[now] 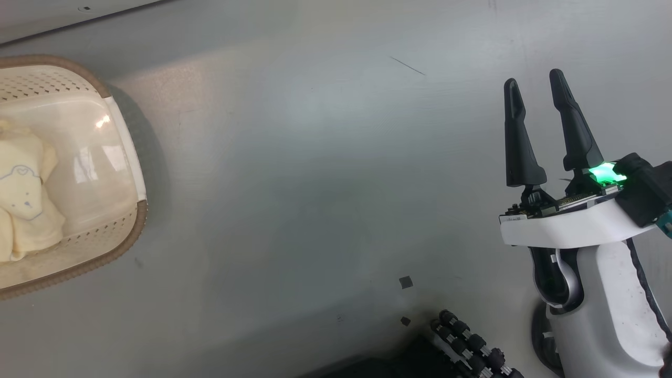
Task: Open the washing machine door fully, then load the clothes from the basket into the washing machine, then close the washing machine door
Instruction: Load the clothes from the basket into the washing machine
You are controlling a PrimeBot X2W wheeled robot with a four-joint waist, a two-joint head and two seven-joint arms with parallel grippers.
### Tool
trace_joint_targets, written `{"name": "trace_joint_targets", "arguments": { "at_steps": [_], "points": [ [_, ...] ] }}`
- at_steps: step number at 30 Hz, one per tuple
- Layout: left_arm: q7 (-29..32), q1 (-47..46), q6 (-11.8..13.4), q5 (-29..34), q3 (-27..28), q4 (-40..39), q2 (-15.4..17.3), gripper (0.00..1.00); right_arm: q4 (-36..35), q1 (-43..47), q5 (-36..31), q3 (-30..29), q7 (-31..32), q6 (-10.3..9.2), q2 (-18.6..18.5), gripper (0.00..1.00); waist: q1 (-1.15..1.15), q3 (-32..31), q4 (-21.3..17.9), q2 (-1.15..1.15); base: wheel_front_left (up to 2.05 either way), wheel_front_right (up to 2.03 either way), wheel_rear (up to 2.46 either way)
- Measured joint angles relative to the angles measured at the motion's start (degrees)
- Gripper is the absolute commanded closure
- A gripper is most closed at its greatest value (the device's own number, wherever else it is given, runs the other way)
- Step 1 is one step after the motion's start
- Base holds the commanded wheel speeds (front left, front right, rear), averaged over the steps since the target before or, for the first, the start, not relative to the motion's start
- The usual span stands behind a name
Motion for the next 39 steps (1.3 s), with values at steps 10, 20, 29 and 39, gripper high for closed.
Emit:
{"name": "trace_joint_targets", "arguments": {
  "at_steps": [10,20,29,39],
  "points": [
    [1.1,0.0,1.0,0.5,-0.2,2.8,-0.4,0.0,0.2,-0.1,0.6,0.4,0.0,0.0,0.1,0.0,0.0,0.7,-0.4,0.0,0.0,0.0,0.0],
    [0.9,0.0,1.1,2.1,-1.7,3.2,-0.4,0.0,0.3,-1.3,0.8,0.3,0.0,0.0,0.1,0.0,0.0,1.0,-0.1,0.0,0.0,0.0,0.0],
    [-1.7,2.7,1.2,2.0,-1.8,4.4,-1.9,0.0,0.6,-1.4,0.8,-1.1,0.0,0.0,0.1,0.0,0.0,0.4,1.1,0.0,0.0,0.0,0.0],
    [-9.8,9.9,1.8,-0.5,0.3,2.8,-5.5,0.0,1.6,-1.4,0.4,-2.5,0.0,0.0,-0.3,0.0,0.0,-2.3,2.9,0.0,0.0,0.0,0.0]
  ]
}}
